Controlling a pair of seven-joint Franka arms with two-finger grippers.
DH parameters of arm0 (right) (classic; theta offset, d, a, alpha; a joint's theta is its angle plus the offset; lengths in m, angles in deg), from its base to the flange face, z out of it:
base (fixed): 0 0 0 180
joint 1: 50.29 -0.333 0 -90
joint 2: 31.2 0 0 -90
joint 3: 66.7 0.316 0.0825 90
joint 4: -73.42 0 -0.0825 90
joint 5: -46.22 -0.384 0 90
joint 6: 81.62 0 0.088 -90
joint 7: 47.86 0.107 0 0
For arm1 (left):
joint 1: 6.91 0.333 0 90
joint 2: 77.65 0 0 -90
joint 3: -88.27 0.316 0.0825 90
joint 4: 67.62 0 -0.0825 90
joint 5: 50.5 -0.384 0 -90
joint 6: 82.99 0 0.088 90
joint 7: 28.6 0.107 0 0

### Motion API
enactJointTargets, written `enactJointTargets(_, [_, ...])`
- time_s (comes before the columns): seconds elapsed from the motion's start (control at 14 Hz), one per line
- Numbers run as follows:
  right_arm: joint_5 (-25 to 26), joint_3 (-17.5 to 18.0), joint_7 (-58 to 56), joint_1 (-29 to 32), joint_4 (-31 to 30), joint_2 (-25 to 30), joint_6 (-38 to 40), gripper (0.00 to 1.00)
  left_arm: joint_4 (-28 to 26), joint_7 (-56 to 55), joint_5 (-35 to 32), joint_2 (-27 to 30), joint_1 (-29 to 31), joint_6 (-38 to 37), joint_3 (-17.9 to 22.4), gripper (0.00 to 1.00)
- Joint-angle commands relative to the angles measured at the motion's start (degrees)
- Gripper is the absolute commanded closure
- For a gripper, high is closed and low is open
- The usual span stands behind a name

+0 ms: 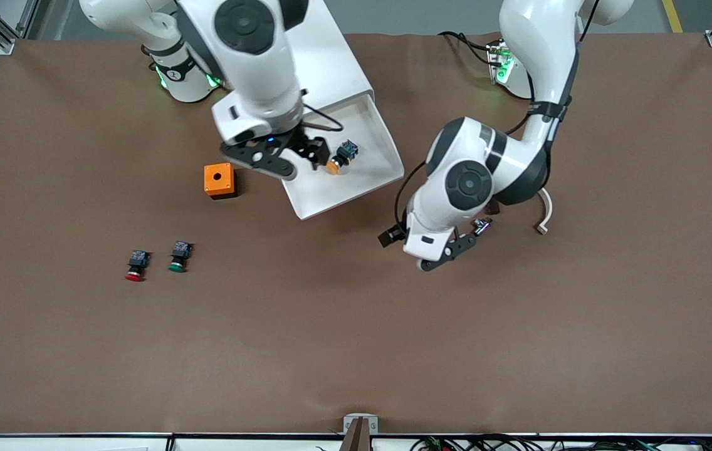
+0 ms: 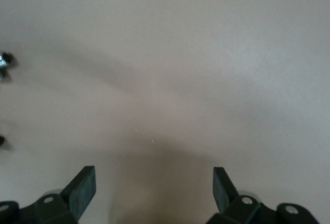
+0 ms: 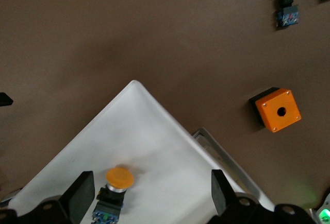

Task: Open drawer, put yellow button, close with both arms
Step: 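Withdraw the right gripper while the left gripper moves to the drawer front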

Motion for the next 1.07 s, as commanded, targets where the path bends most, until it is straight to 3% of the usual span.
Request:
enactJointTargets(0.0, [-0.61,0.76,-10.85,7.71,1.47,1.50,4.74,0.00,-2.39,-4.42,-1.89,2.16,-2.68,0.82,0.38,0.00])
enactJointTargets(0.43, [0.10,0.58,-45.56,28.88,3.30,4.22,13.45,0.00,-1.77,-11.28,-3.21,2.25,-5.41,0.56,0.12,0.00])
enactJointTargets(0.71, [0.45,0.67,-50.26,37.95,5.68,4.22,19.77,0.00,-1.68,-12.25,-3.30,2.25,-7.69,-0.49,0.12,0.00])
enactJointTargets(1.0, [3.96,0.67,-57.89,42.00,6.48,4.22,21.28,0.00,-1.59,-11.90,-3.21,2.68,-10.24,-0.49,-0.06,0.00])
